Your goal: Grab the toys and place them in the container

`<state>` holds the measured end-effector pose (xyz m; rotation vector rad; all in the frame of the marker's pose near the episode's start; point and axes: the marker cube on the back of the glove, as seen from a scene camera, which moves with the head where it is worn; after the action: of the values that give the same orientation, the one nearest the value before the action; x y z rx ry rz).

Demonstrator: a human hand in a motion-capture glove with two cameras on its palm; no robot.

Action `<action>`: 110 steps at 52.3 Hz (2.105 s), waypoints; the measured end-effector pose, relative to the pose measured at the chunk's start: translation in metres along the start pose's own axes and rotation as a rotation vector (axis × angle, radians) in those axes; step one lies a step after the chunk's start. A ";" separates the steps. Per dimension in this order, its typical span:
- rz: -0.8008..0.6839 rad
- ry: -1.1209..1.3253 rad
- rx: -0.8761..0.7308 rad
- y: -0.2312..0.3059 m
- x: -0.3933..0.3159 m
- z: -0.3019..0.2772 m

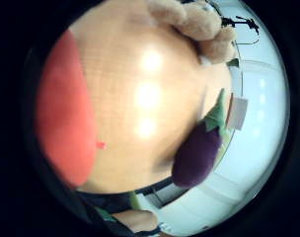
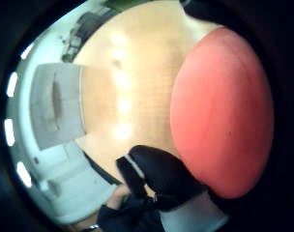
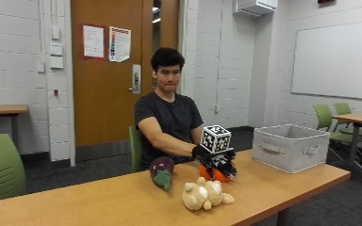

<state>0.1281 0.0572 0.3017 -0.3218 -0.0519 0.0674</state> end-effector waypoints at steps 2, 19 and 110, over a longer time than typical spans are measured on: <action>0.005 -0.002 -0.017 -0.001 0.001 0.003; -0.020 0.044 0.075 -0.002 -0.002 -0.010; -0.479 0.161 0.270 -0.031 -0.383 -0.275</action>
<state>-0.2346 -0.0873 0.0361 -0.0384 0.0403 -0.4230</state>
